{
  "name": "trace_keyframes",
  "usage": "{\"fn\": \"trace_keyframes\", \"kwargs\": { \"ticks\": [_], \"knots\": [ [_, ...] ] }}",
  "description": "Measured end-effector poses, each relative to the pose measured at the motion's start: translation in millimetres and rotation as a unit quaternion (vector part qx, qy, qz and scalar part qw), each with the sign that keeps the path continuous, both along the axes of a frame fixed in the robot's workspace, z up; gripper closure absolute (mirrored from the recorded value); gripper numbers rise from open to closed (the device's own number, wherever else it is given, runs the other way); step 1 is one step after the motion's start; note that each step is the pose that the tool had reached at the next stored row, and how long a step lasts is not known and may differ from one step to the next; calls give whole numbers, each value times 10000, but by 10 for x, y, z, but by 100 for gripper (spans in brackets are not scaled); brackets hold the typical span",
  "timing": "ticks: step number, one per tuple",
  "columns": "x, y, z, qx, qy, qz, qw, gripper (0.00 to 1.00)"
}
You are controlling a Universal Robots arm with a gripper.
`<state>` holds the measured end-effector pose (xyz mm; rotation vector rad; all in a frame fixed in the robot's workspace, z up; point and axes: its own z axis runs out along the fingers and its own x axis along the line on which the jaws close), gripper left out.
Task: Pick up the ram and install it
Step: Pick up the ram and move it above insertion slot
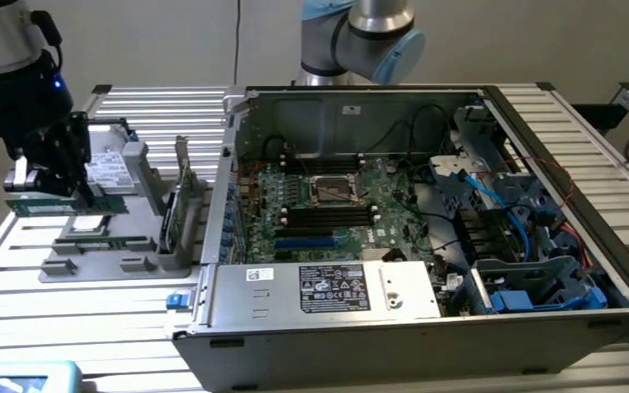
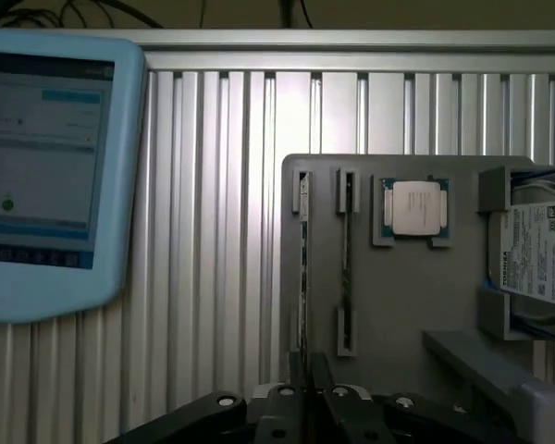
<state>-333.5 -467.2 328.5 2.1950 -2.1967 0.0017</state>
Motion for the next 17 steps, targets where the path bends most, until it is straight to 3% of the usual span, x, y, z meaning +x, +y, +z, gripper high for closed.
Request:
{"fn": "trace_keyframes", "kwargs": {
  "ticks": [10,17],
  "knots": [
    [362,-47,454,4,0,0,10000,86],
    [670,-71,752,35,1,0,10000,86]
  ]
}}
